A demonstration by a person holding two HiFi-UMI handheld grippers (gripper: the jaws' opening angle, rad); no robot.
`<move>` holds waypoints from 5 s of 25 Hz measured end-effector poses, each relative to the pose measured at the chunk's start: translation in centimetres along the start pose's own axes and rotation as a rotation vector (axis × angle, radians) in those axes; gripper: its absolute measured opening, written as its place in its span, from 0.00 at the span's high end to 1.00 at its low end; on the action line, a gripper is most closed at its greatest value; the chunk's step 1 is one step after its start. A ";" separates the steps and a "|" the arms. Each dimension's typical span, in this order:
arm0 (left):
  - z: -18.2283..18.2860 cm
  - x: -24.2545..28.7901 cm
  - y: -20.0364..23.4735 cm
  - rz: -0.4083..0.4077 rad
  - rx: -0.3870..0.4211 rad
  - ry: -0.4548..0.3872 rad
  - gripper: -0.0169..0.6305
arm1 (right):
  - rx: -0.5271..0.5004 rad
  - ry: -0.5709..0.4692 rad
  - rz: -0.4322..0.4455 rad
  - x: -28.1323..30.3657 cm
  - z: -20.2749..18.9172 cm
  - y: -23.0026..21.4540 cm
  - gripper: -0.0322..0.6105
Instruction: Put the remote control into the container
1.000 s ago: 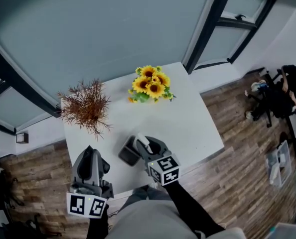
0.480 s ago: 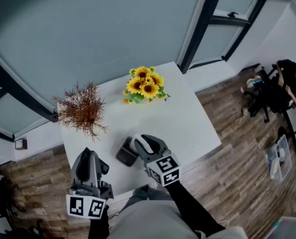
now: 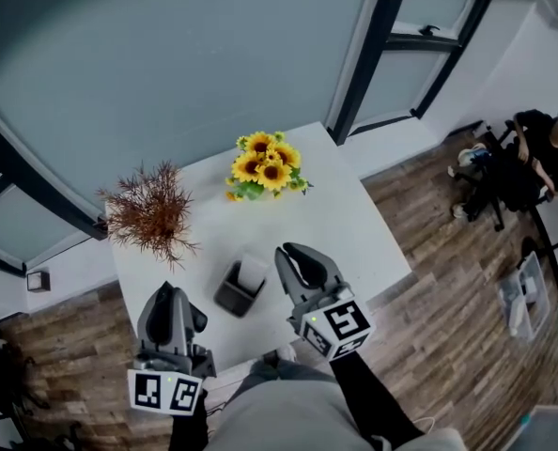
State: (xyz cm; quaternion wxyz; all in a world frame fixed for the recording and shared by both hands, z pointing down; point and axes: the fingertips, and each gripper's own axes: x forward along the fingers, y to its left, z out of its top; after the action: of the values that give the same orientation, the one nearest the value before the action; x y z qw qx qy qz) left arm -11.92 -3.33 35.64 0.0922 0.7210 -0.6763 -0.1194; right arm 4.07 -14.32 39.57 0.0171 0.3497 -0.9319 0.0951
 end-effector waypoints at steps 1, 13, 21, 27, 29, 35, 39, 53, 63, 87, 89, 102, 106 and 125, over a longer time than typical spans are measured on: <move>0.0 0.0 -0.1 -0.001 0.001 -0.001 0.85 | -0.003 -0.010 -0.005 -0.2 0.4 0.0 0.90; 0.0 -0.4 -1.4 -0.017 -0.005 -0.025 0.85 | -0.008 -0.020 -0.037 -2.2 0.9 -0.4 0.95; 0.5 -0.8 -2.3 -0.043 -0.012 -0.073 0.85 | -0.001 -0.028 -0.043 -3.0 1.2 -0.4 0.94; 1.0 -1.1 -2.2 -0.045 -0.065 -0.115 0.85 | -0.003 -0.031 -0.035 -3.0 1.4 0.0 0.94; 0.9 -1.2 -2.0 -0.041 -0.073 -0.122 0.85 | -0.004 -0.029 -0.034 -3.1 1.4 0.0 0.94; 0.5 -0.4 -1.4 -0.063 -0.094 -0.130 0.85 | -0.007 -0.022 -0.029 -3.0 1.2 0.1 0.95; -0.4 0.5 -0.8 -0.074 -0.097 -0.113 0.85 | -0.012 -0.004 -0.026 -3.0 0.8 0.3 0.94; -3.8 3.0 0.4 -0.082 -0.144 -0.081 0.85 | -0.007 0.017 -0.050 -3.4 0.0 -0.3 0.94; -8.0 5.2 1.4 -0.101 -0.164 -0.009 0.85 | -0.010 0.033 -0.070 -3.5 -0.5 -0.8 0.94; -13.9 6.4 1.2 -0.102 -0.155 0.101 0.85 | -0.010 0.057 -0.104 -3.4 -1.2 -1.4 0.95; -14.2 6.5 1.1 -0.104 -0.155 0.106 0.85 | -0.008 0.060 -0.108 -3.3 -1.3 -1.5 0.95; -15.5 6.2 0.9 -0.108 -0.161 0.142 0.85 | -0.002 0.063 -0.109 -2.7 -1.4 -1.7 0.95; -16.1 6.0 0.9 -0.105 -0.157 0.161 0.85 | 0.004 0.065 -0.113 -2.6 -1.5 -1.7 0.95; -17.5 5.2 1.1 -0.110 -0.137 0.219 0.85 | 0.012 0.074 -0.113 -2.3 -2.2 -1.2 0.95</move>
State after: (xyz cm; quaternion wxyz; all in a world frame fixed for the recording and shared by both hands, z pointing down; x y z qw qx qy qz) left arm -7.48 -9.09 52.40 0.2076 0.7577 -0.6121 -0.0908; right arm 6.55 -13.29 41.71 0.0549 0.3981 -0.9088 0.1123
